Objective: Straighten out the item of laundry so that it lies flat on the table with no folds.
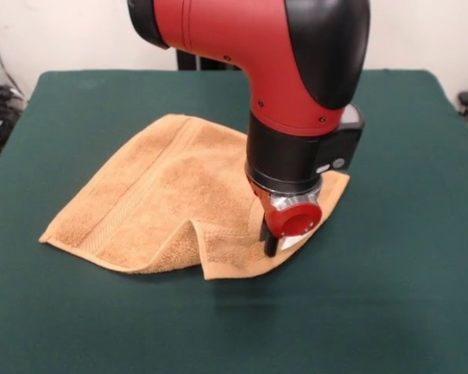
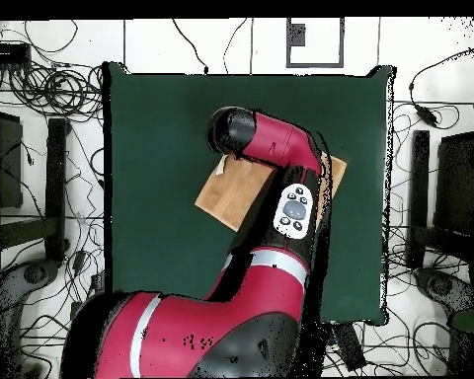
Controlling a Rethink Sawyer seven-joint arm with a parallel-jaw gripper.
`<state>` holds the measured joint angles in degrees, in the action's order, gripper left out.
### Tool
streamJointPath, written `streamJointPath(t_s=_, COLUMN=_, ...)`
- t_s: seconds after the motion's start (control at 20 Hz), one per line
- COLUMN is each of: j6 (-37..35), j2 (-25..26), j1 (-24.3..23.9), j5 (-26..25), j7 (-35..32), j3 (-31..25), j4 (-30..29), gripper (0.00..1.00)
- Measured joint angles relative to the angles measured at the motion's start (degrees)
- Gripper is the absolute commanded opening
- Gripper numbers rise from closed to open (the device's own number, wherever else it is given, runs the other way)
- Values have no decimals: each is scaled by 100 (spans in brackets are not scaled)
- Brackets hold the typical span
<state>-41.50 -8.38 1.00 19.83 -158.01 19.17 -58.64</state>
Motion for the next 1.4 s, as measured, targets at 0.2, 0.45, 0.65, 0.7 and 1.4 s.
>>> streamJointPath(t_s=0.2, j6=-1, j2=-1, j1=-4, j5=-66, j7=-1, j3=-31, j4=0, gripper=100)
streamJointPath(t_s=0.45, j6=18, j2=1, j1=-27, j5=-216, j7=-1, j3=-72, j4=0, gripper=100)
streamJointPath(t_s=0.65, j6=247, j2=-5, j1=-41, j5=-300, j7=-1, j3=-152, j4=-22, gripper=100)
streamJointPath(t_s=0.7, j6=331, j2=-7, j1=-44, j5=-327, j7=-1, j3=-169, j4=-30, gripper=100)
streamJointPath(t_s=1.4, j6=929, j2=-221, j1=-917, j5=-1353, j7=279, j3=-957, j4=-501, gripper=100)
